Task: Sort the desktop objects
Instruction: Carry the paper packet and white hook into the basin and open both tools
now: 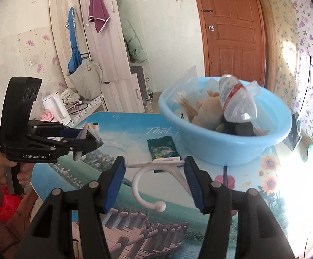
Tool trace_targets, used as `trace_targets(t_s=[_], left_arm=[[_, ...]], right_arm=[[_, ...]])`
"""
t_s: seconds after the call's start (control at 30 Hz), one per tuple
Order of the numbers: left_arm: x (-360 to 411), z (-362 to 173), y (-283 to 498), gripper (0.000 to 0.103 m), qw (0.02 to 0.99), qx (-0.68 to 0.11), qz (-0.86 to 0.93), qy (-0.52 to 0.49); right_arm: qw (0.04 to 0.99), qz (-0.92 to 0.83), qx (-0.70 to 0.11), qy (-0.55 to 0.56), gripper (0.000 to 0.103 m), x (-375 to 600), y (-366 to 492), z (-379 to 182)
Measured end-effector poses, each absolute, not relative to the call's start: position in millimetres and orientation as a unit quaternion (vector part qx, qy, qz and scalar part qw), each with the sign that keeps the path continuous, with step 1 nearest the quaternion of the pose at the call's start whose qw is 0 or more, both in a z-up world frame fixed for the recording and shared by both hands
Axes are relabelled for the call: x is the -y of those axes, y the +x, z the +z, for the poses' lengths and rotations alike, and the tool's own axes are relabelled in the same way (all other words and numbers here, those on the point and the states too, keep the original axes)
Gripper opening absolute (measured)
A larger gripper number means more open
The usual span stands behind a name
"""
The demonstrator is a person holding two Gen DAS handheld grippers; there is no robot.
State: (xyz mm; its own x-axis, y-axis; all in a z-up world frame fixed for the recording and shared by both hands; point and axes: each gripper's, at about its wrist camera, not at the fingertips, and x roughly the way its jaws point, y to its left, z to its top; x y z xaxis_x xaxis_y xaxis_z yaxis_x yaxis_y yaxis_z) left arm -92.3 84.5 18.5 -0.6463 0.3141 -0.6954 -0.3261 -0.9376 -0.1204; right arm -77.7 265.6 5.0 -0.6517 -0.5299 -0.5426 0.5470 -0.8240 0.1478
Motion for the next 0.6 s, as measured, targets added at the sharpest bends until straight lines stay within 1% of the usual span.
trace_targets(t_s=[0.17,0.3,0.5,0.6], left_arm=[[-99.2,39.1,-110.7,0.036,0.193,-0.004,0.911,-0.363],[-121.6,48.4,-132.9,0.036,0.215,-0.005,0.910,-0.356],[-158.2,49.6,-172.6,0.036,0.241,-0.009,0.904,-0.354],[-174.4,46.5,-190.2,0.036,0.251,-0.014,0.900,-0.355]], right_arm=[[0.295,-0.922,-0.009,0.250,0.055,-278.2,-71.3,38.6],[0.279,-0.932,0.008,0.231,0.055,-294.6,-81.9,59.3],[0.226,-0.947,0.027,0.228,0.055,-320.7,-120.8,66.4],[0.208,-0.948,0.056,0.234,0.055,-340.7,-144.6,60.6]])
